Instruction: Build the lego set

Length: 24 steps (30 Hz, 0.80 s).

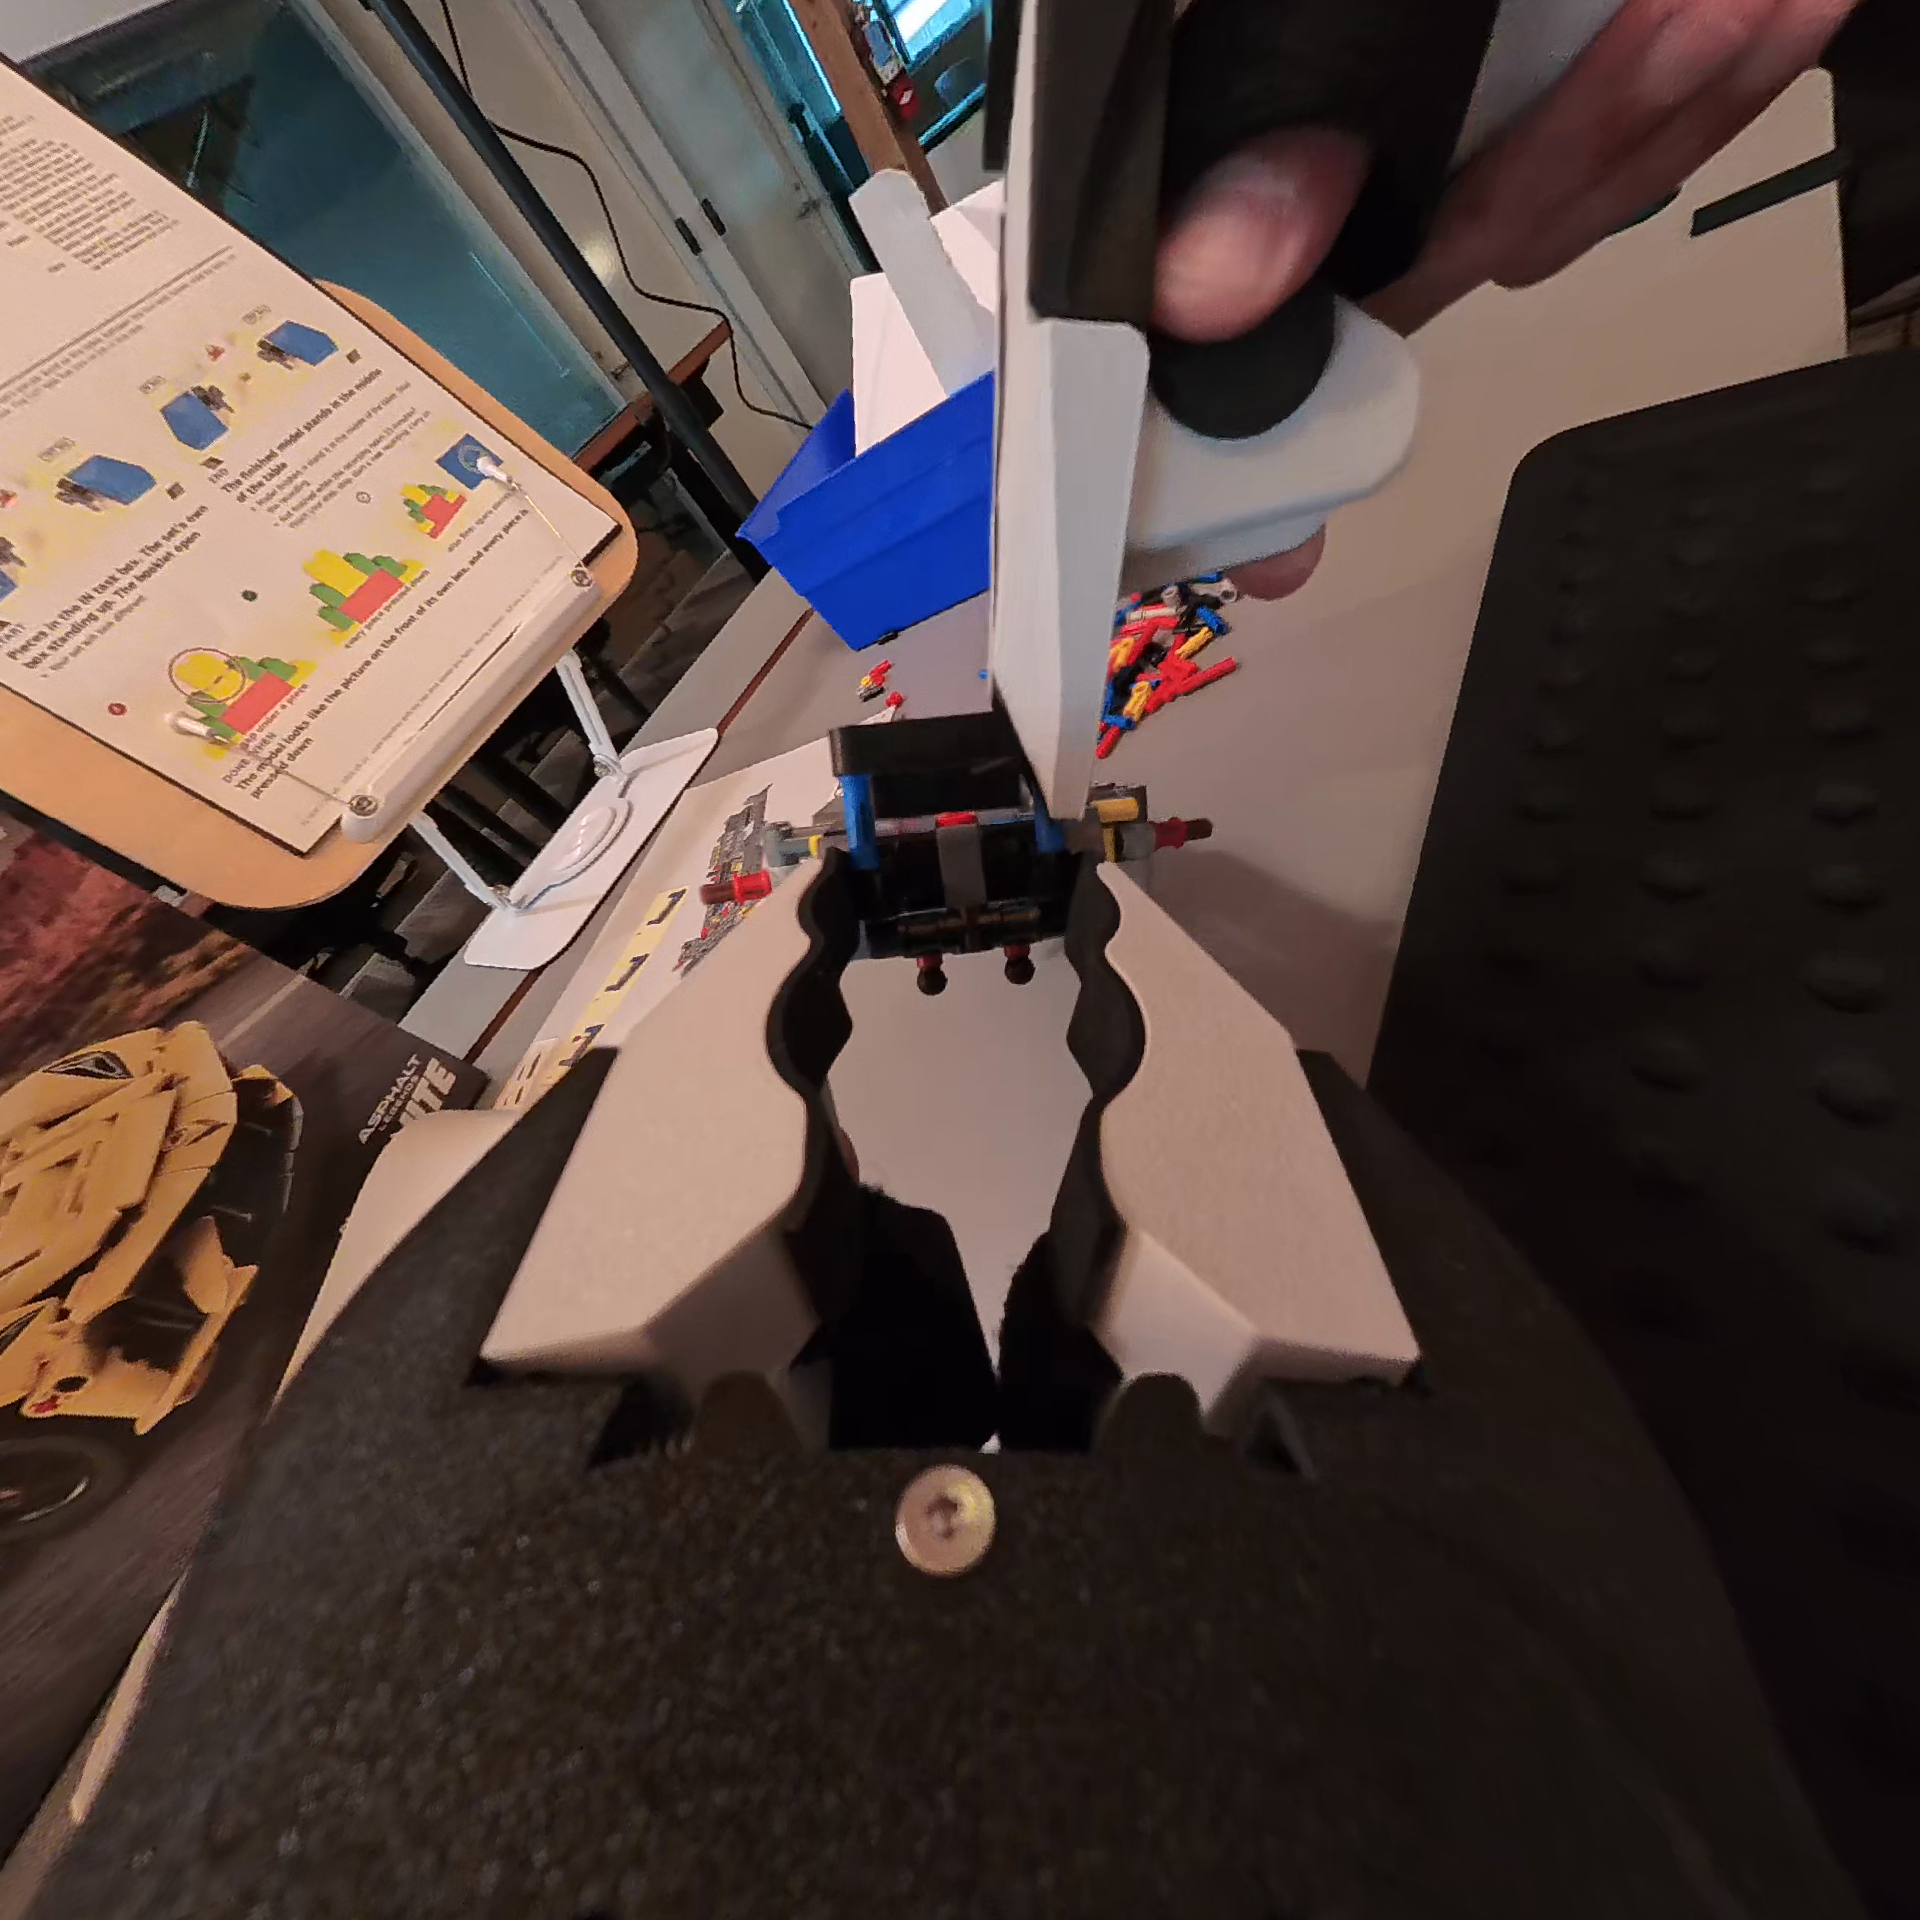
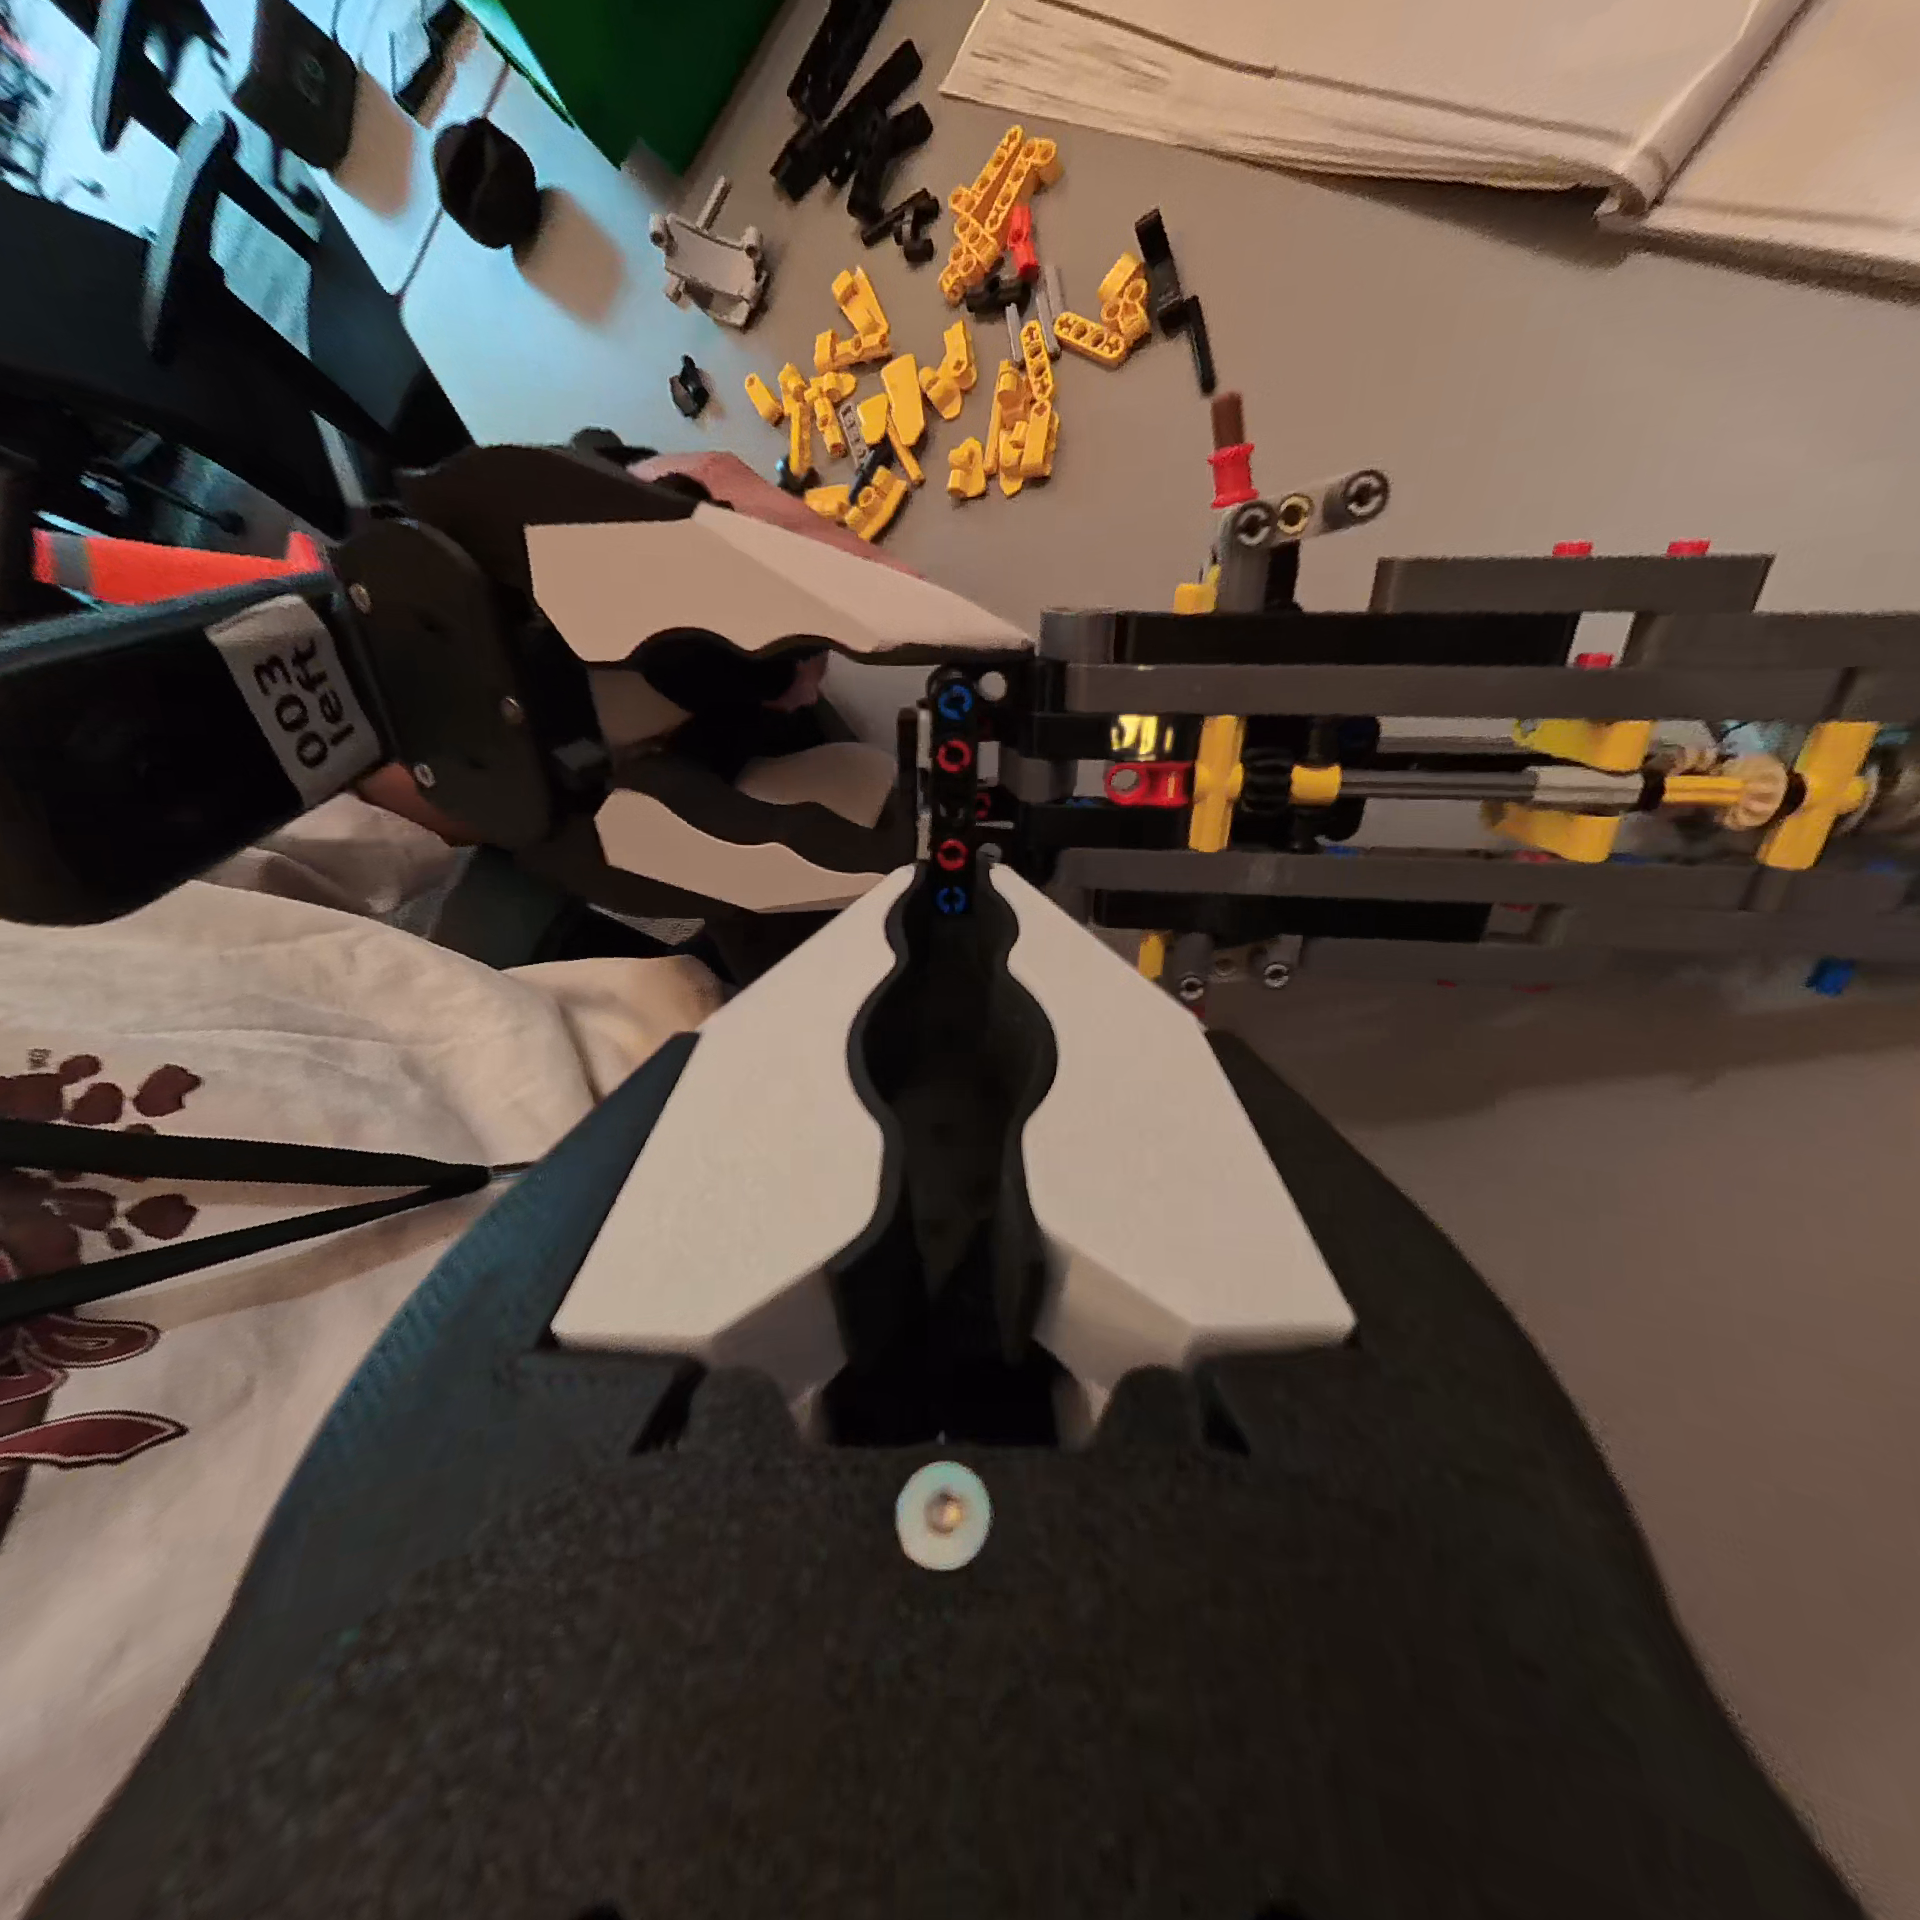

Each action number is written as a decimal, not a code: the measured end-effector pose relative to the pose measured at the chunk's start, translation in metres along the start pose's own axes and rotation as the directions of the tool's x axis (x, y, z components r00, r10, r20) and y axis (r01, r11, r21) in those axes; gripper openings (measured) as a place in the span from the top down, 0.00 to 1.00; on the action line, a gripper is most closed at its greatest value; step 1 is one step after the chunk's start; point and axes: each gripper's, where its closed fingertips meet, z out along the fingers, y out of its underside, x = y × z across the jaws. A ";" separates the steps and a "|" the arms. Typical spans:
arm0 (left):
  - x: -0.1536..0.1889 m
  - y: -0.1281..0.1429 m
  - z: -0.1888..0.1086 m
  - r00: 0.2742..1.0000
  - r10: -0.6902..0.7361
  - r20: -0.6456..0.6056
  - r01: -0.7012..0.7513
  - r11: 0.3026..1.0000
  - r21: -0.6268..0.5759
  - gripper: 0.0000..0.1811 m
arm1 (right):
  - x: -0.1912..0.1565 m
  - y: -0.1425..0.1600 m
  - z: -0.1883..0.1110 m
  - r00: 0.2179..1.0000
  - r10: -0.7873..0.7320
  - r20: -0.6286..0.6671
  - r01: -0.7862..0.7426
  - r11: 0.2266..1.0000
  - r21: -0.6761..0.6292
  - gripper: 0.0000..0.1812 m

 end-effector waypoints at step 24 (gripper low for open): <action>0.004 0.002 0.002 1.000 0.017 -0.014 -0.017 1.000 -0.017 0.79 | 0.002 0.002 0.003 0.987 -0.143 -0.078 0.140 0.989 -0.047 0.97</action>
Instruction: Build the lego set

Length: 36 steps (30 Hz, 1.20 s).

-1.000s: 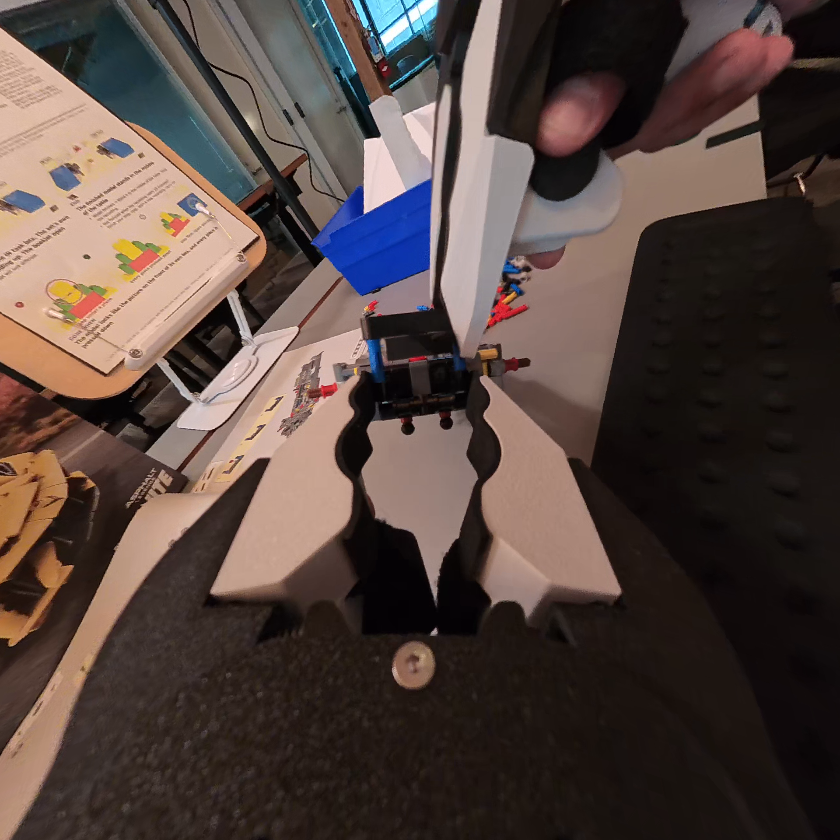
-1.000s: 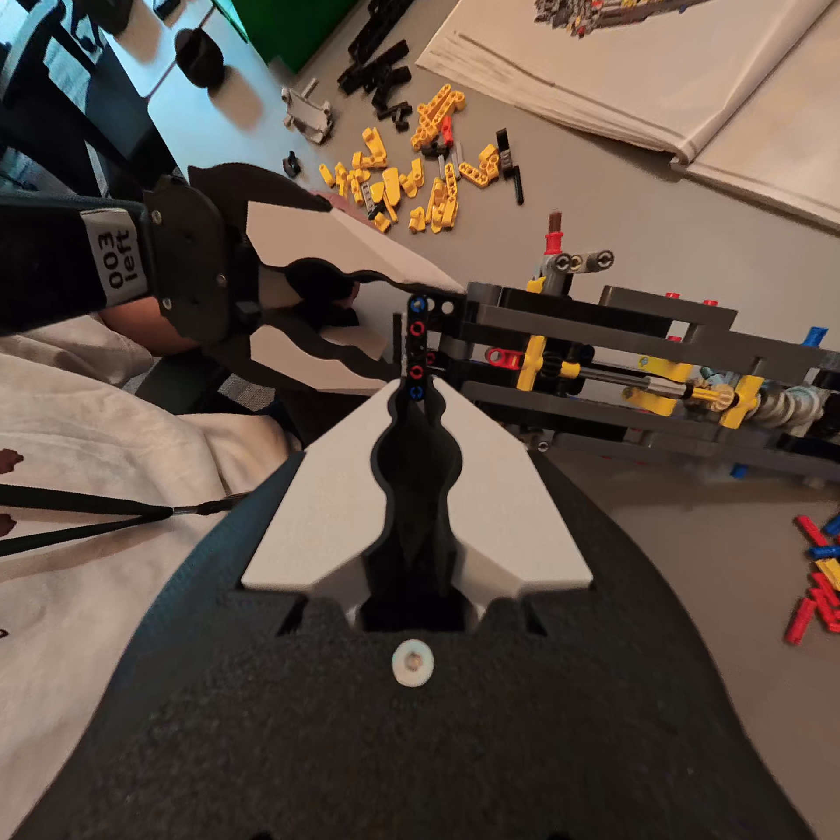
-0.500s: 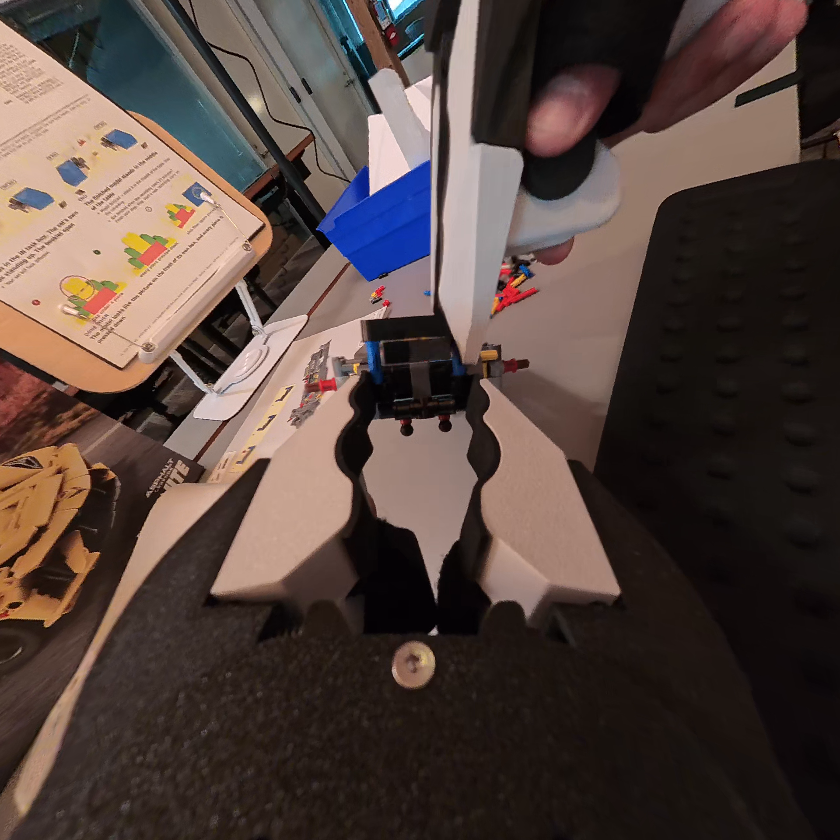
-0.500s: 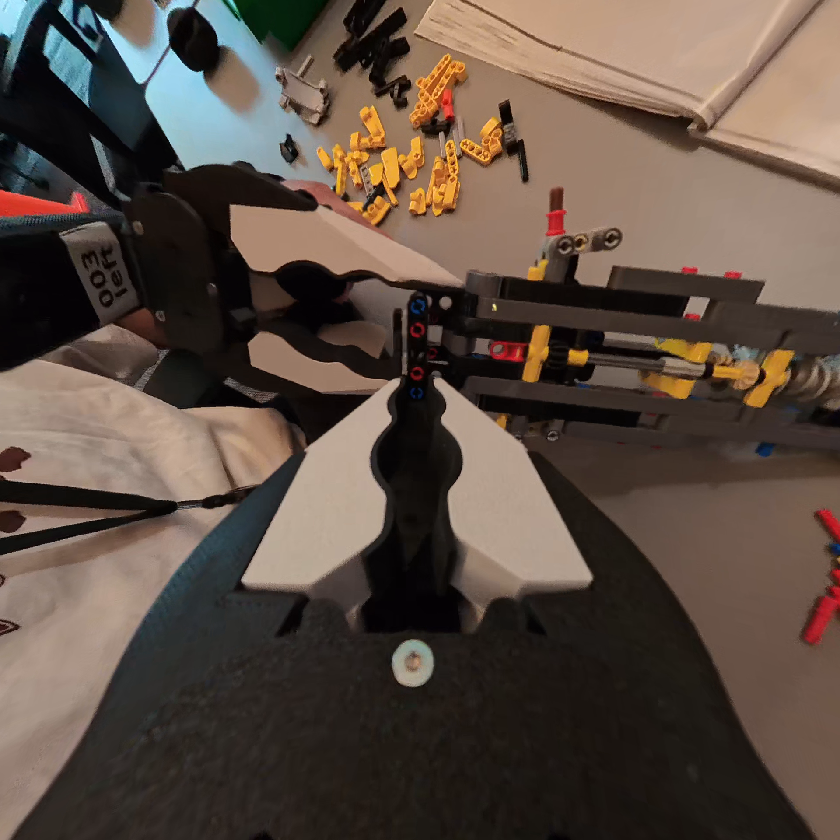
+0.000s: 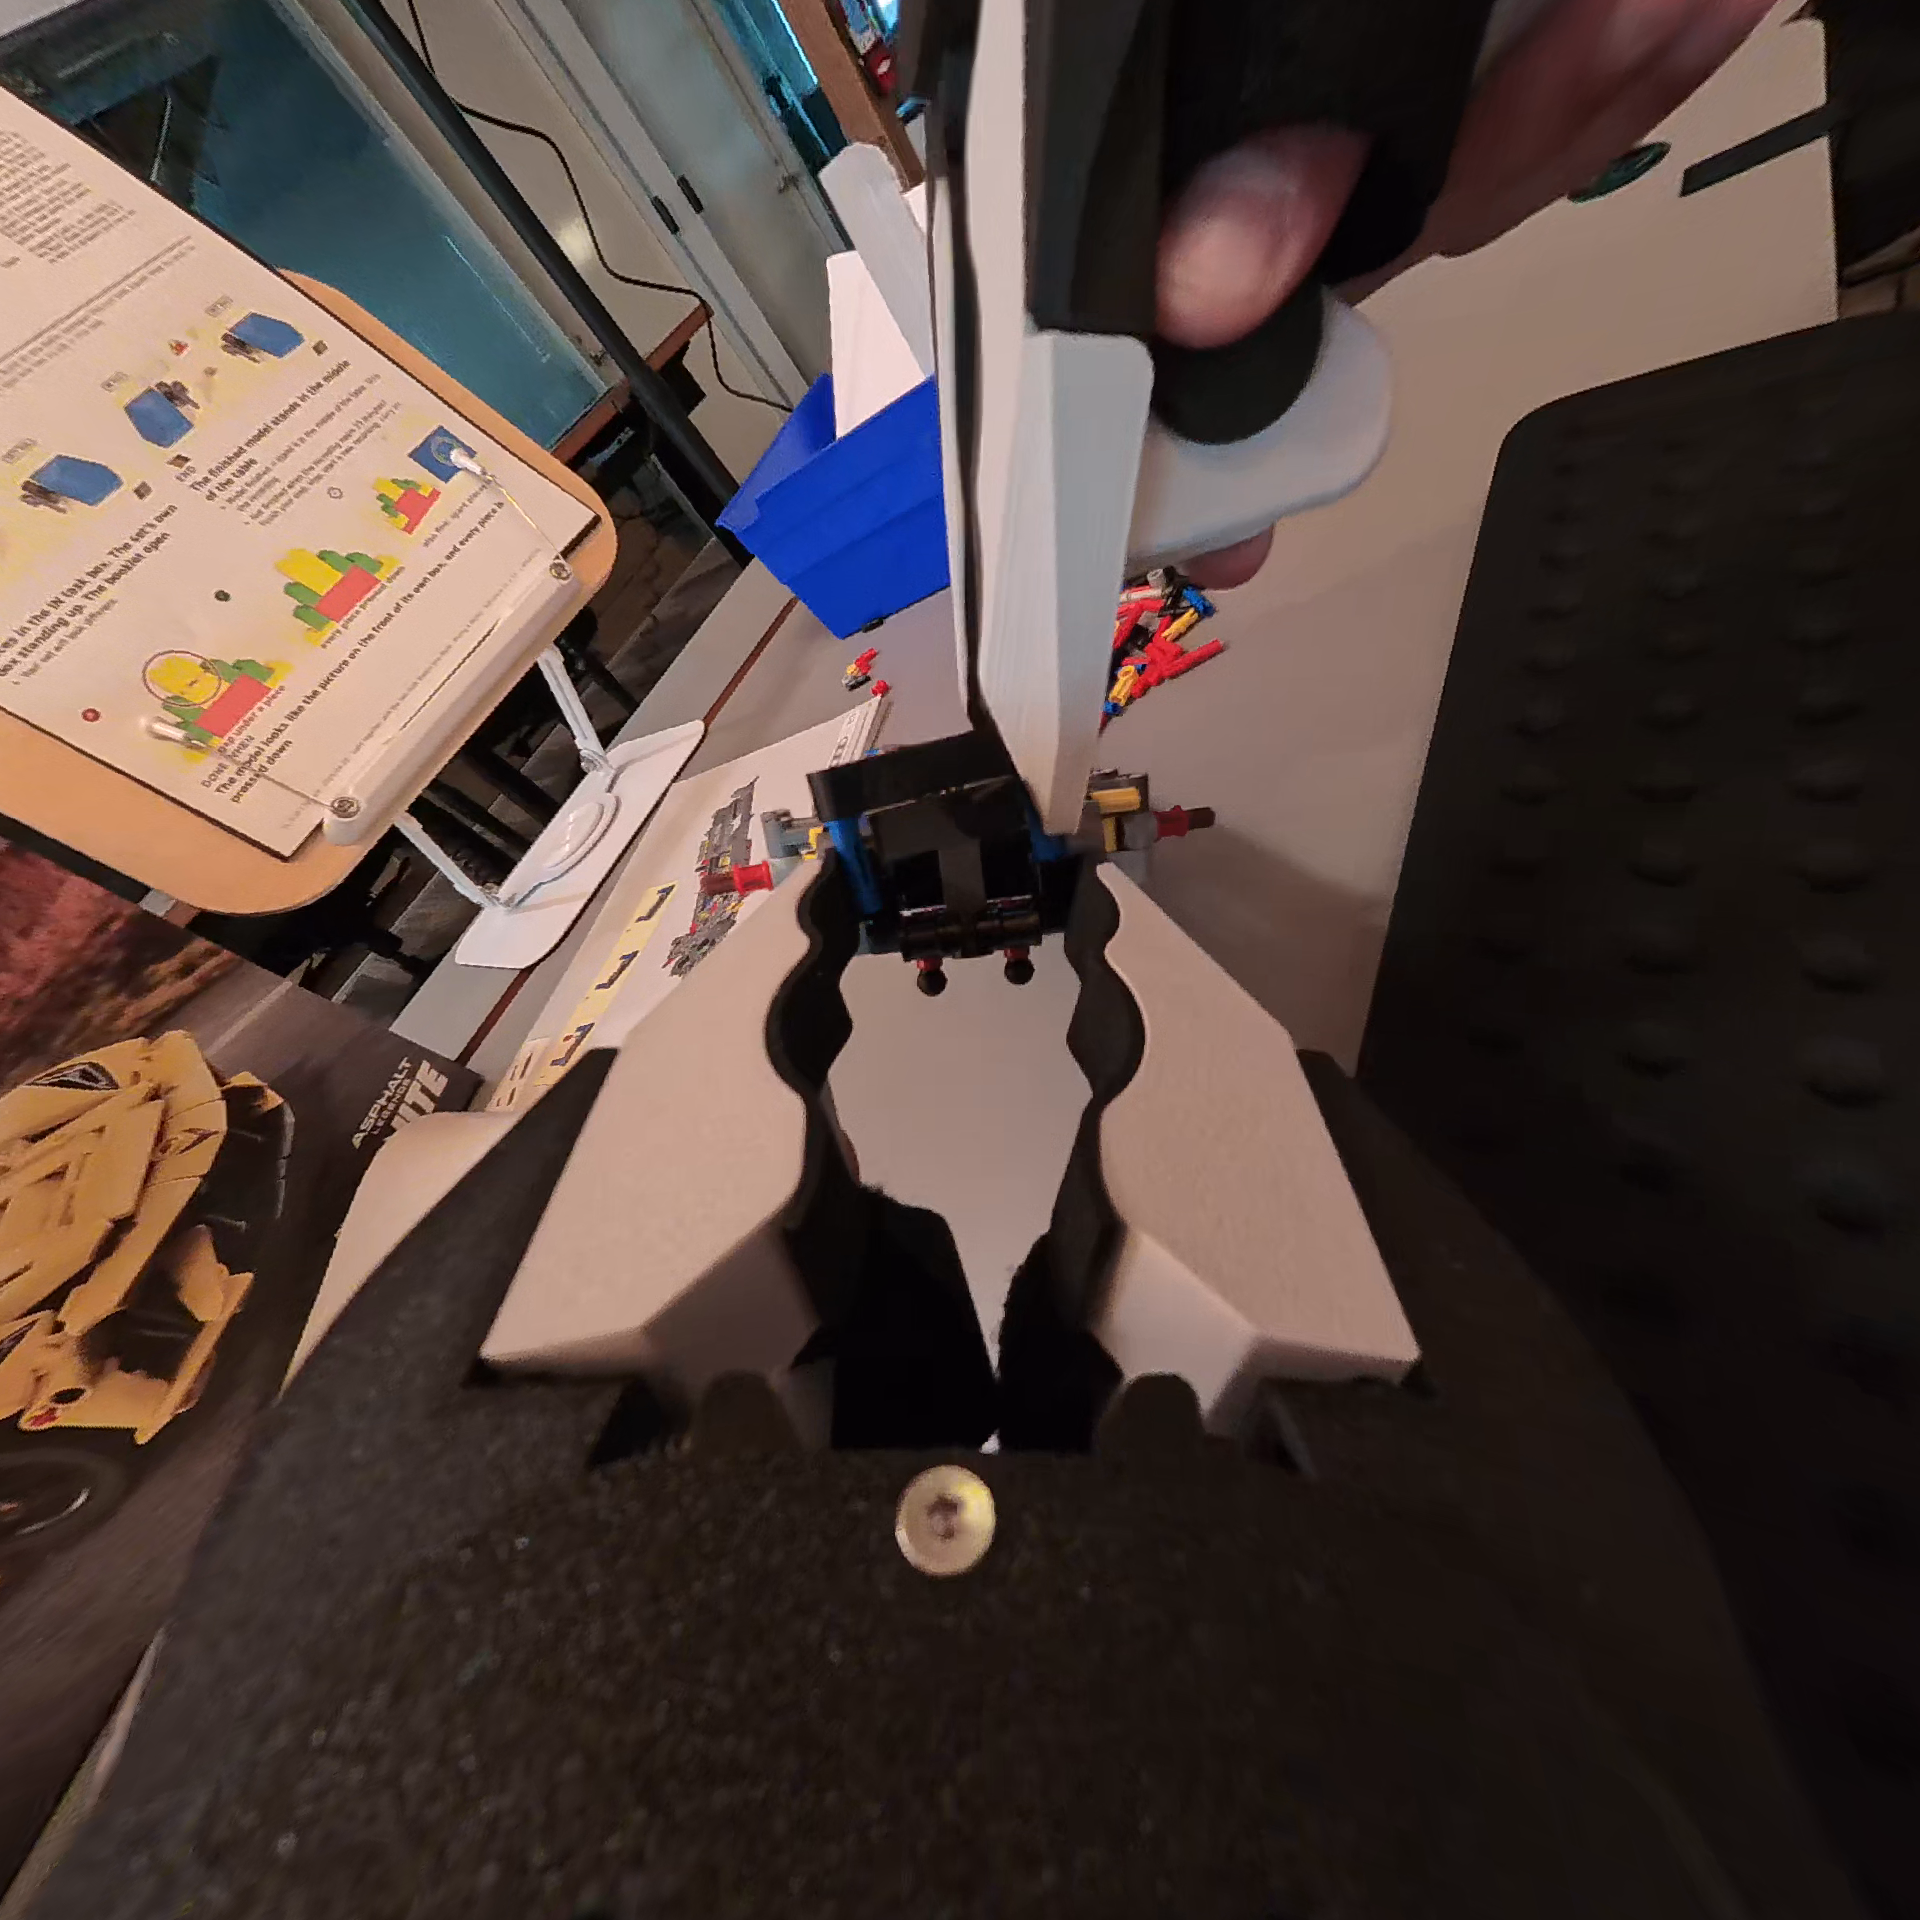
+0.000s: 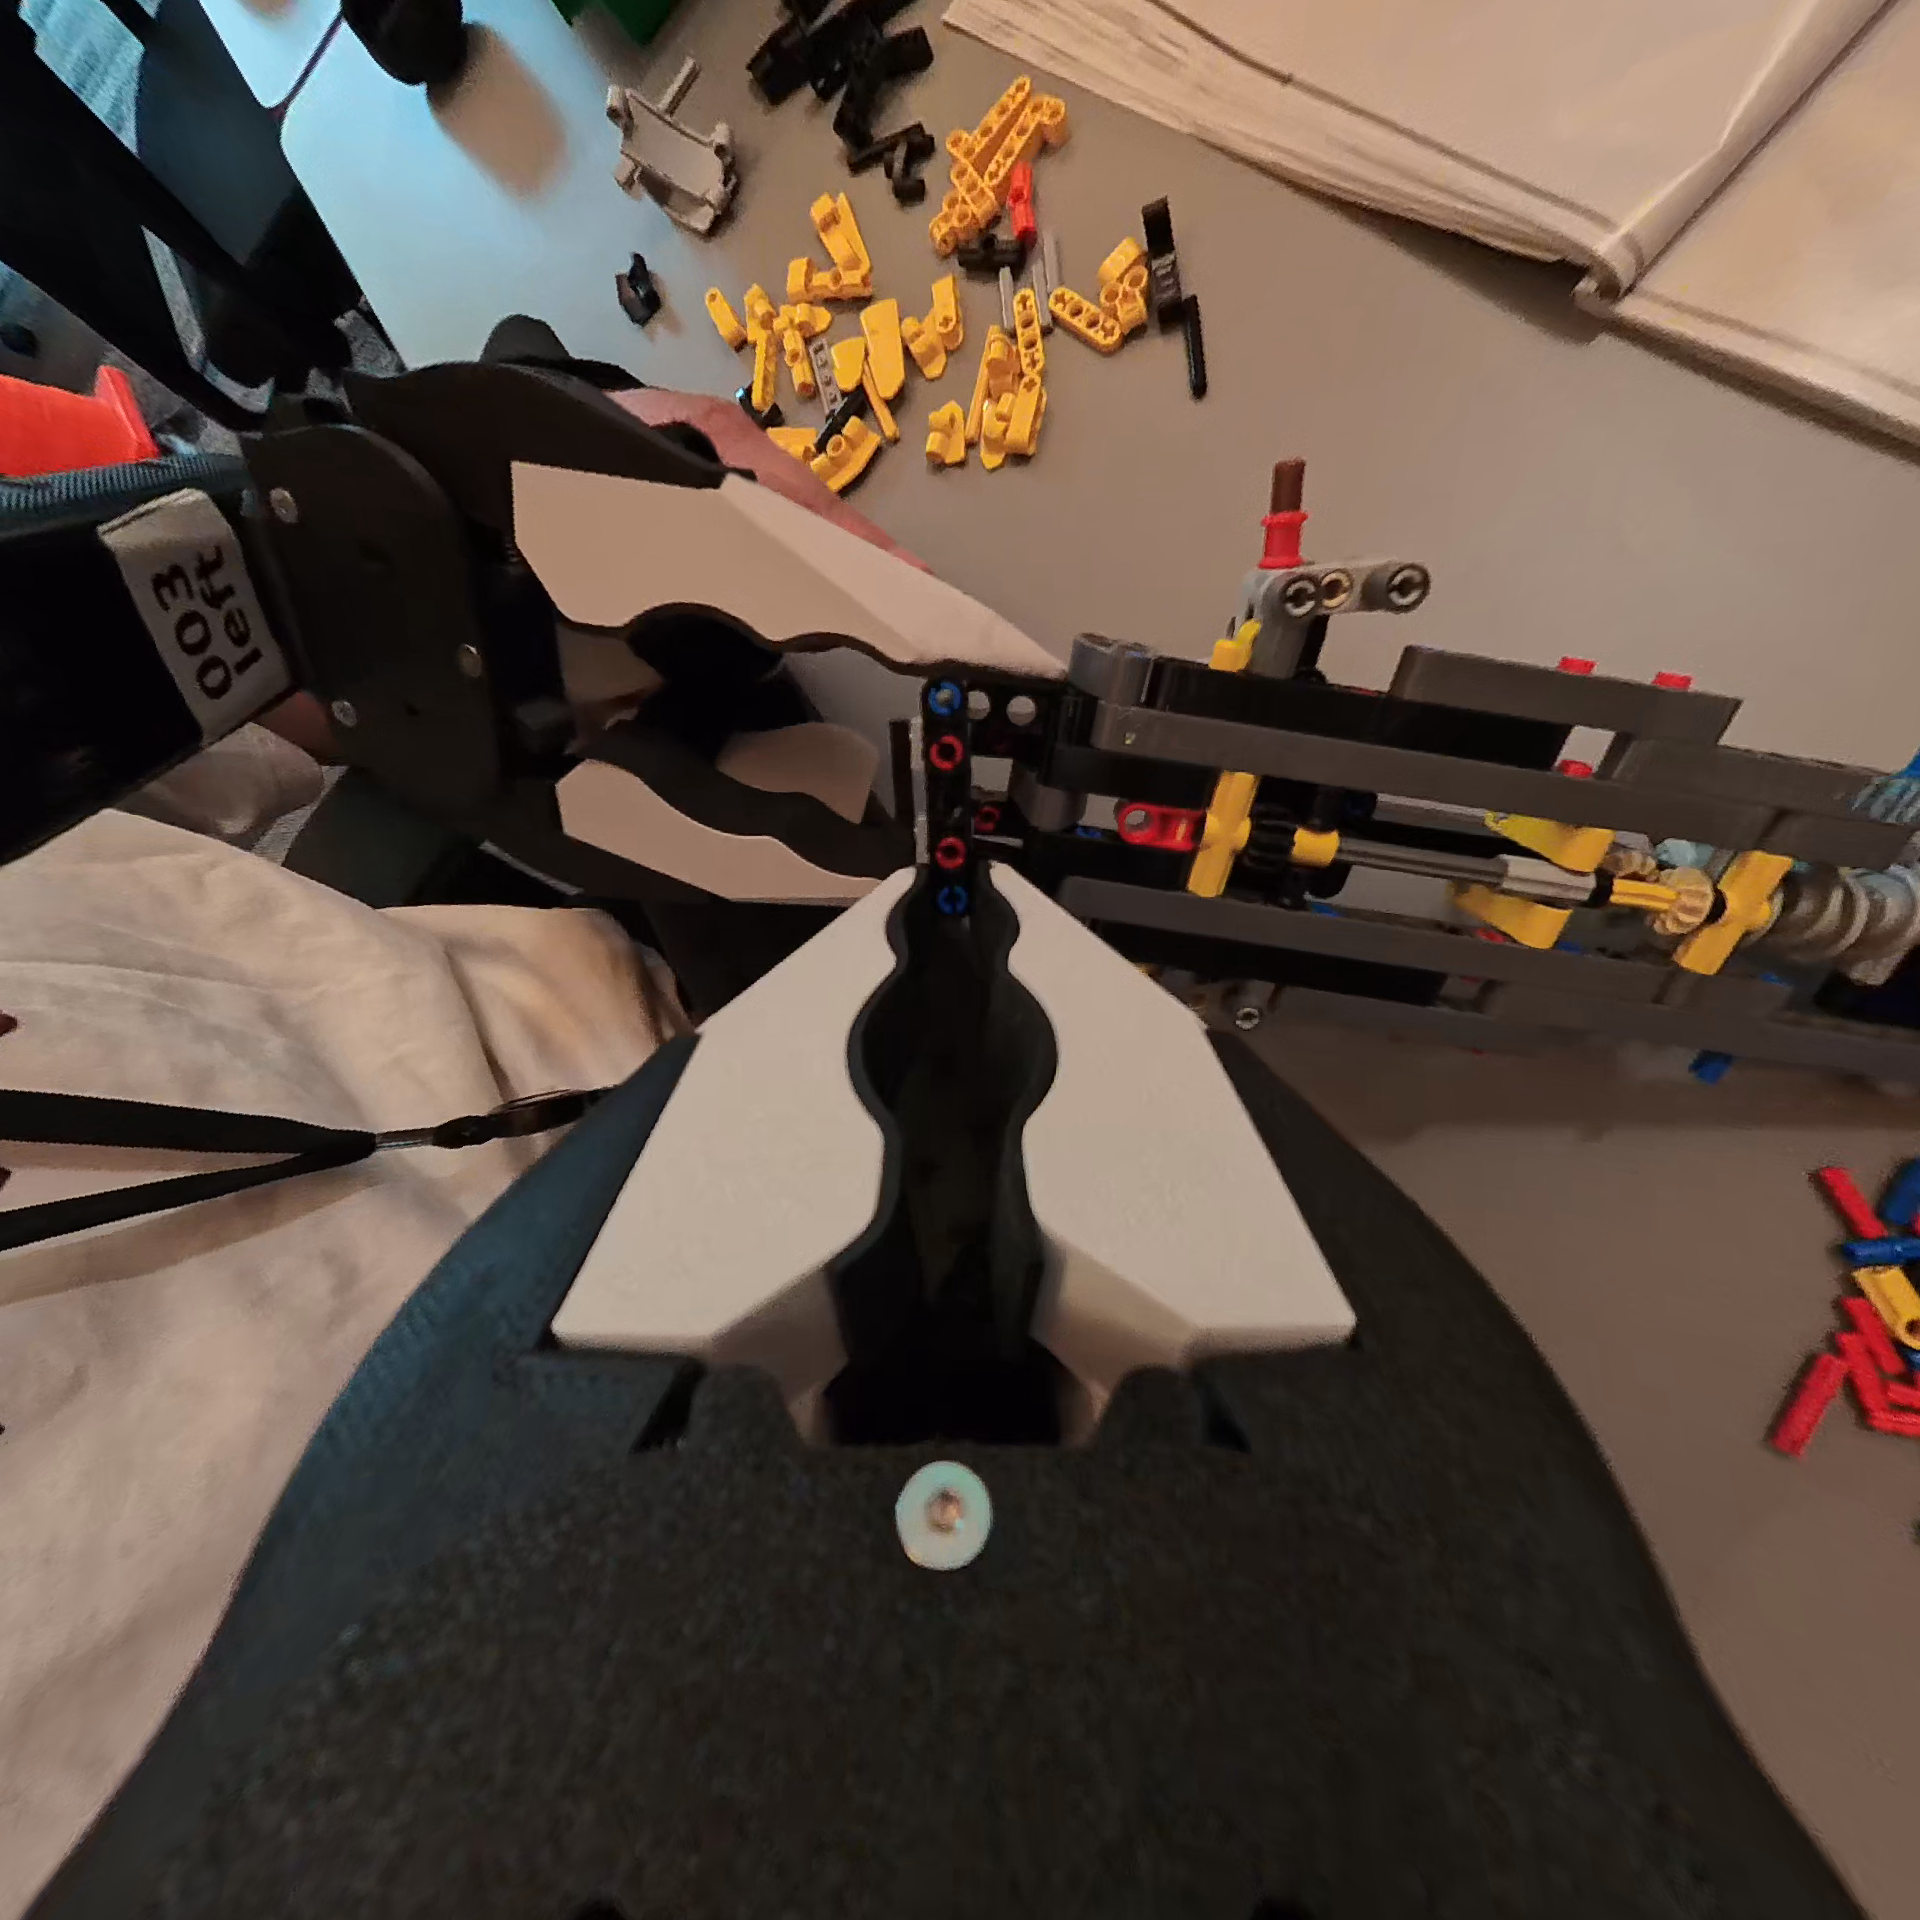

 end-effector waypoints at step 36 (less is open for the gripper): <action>-0.007 -0.004 -0.004 0.993 -0.120 -0.013 0.120 0.992 0.044 0.79 | -0.003 -0.010 -0.003 0.995 0.073 0.069 -0.082 0.988 0.129 0.97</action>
